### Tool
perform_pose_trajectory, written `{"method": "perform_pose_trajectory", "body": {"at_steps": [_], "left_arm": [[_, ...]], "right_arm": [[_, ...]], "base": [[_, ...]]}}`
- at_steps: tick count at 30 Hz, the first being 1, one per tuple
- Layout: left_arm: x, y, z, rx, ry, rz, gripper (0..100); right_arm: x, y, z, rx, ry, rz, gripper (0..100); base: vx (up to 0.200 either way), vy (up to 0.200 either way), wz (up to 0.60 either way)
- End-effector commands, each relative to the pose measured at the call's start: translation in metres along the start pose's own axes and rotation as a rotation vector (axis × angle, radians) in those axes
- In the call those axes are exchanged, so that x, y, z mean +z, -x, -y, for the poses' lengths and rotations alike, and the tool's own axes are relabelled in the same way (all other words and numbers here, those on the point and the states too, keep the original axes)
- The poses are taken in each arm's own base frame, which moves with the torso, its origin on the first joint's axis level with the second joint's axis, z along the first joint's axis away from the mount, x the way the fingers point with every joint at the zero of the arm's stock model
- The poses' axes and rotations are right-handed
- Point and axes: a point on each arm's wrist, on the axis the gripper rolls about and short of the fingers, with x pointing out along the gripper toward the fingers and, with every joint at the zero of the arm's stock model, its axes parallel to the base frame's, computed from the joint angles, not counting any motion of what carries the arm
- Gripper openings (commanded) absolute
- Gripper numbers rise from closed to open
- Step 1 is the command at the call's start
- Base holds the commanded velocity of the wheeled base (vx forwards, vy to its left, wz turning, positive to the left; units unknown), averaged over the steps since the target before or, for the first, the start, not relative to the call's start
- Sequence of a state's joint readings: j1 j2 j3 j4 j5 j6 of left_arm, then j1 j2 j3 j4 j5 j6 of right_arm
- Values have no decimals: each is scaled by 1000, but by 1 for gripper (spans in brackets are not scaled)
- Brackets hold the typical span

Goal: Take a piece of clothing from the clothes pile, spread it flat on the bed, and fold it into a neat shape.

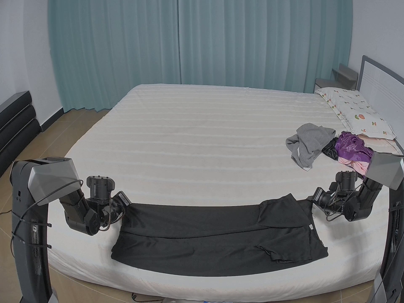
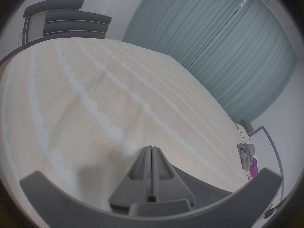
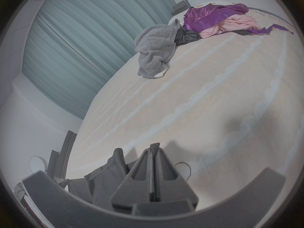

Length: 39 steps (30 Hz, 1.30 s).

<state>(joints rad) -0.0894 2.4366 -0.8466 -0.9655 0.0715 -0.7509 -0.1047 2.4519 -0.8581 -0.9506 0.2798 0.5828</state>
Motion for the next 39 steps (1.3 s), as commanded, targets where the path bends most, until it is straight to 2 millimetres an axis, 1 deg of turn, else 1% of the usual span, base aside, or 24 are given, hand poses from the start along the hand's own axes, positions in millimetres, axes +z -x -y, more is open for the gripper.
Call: {"method": "perform_pose_trajectory", "body": {"at_steps": [1,5,6,7,10,12,14,17,18,21,22,23,24,26,30,32,38,39], "left_arm": [[-1,-6,0,-1,0,3,0],[-1,-6,0,-3,1,4,0],[-1,-6,0,-3,1,4,0],[-1,-6,0,-3,1,4,100],[-1,-5,0,-1,3,3,100],[-2,-4,-2,4,8,-3,100],[-2,2,-3,9,49,-6,100],[6,27,0,-1,117,3,100],[7,40,-2,-4,138,-7,100],[3,70,-6,-11,142,-23,100],[1,74,-7,-10,141,-29,100],[-4,84,-10,-10,139,-42,100],[-7,89,-12,-5,138,-52,100],[-16,94,-16,14,139,-81,100],[-32,108,-22,38,153,-125,100],[-36,112,-25,41,162,-131,100],[-49,121,-31,71,135,-165,100],[-51,122,-31,73,129,-169,100]], "right_arm": [[-1,0,0,-13,2,7,0],[-4,0,0,-20,2,-2,0],[-7,0,1,-22,3,-10,100],[-7,0,0,-21,2,-11,100],[-3,5,-4,-7,-1,-3,100],[-2,11,-8,-2,-15,1,100],[0,25,-15,10,-41,12,100],[-2,43,-19,18,-76,14,100],[-5,50,-21,25,-82,12,100],[-17,68,-23,37,-84,10,100],[-19,70,-23,38,-86,9,100],[-25,78,-21,37,-93,6,100],[-28,82,-19,35,-97,6,100],[-32,89,-17,31,-100,14,100],[-45,108,-15,19,-107,-11,100],[-53,115,-14,13,-115,-26,100],[-69,125,-6,16,-145,-40,100],[-71,126,-5,20,-144,-38,100]], "base": [[0,0,0],[0,0,0],[0,0,0],[0,0,0],[0,0,0],[0,0,0],[0,0,0],[0,0,0],[0,0,0],[0,0,0],[0,0,0],[0,0,0],[0,0,0],[0,0,0],[-200,0,0],[-200,0,0],[-200,0,0],[0,0,0]]}}
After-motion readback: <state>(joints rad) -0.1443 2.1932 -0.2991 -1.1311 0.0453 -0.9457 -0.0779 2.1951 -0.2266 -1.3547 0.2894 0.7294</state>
